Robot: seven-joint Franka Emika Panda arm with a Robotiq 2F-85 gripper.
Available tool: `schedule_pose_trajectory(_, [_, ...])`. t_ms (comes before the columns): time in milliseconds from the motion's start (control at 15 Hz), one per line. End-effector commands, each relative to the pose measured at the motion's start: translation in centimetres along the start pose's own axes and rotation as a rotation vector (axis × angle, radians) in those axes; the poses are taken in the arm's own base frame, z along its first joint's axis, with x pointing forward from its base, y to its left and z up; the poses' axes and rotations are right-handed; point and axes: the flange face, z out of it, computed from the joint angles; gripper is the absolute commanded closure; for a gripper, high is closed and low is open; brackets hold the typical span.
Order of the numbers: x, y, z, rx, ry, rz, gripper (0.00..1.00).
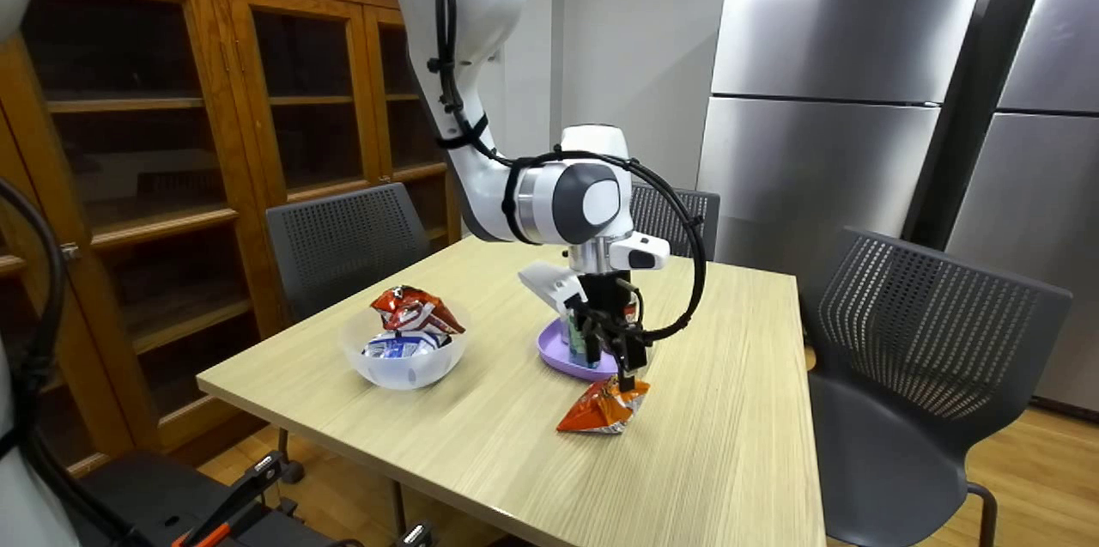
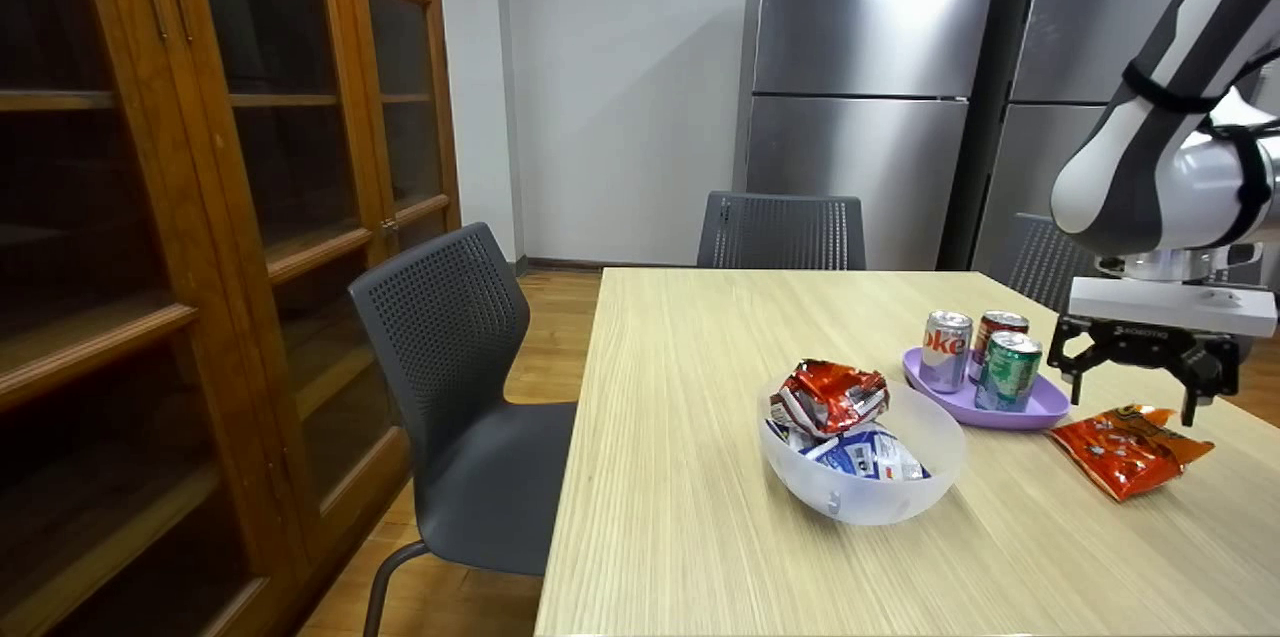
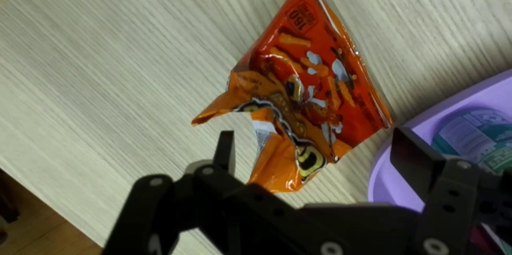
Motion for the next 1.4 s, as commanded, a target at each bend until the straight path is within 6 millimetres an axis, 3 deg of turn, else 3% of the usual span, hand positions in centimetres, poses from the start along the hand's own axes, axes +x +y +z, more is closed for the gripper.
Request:
schedule_pose_trajectory(0, [0.11,-0.47,-0.17,0.013,-0.008,-0.03,0.0])
schedule_pose_trajectory(200, [0.07,-0.65,-0.22,0.017,-0.009,-0.03,0.0])
schedule_pose_trajectory(267, [0.05,-0.71,-0.26,0.018,-0.009,-0.028,0.25])
schedule_pose_trajectory(333, [0.03,-0.76,-0.27,0.019,-0.007,-0.028,0.26])
schedule_pose_trajectory(933, [-0.24,-0.57,-0.38,0.02,-0.008,-0.016,0.95])
schedule_pose_trajectory(1000, [-0.25,-0.51,-0.4,0.019,-0.007,-0.015,1.0])
schedule_pose_trajectory(1333, [-0.65,-0.01,-0.88,0.018,-0.01,-0.015,1.0])
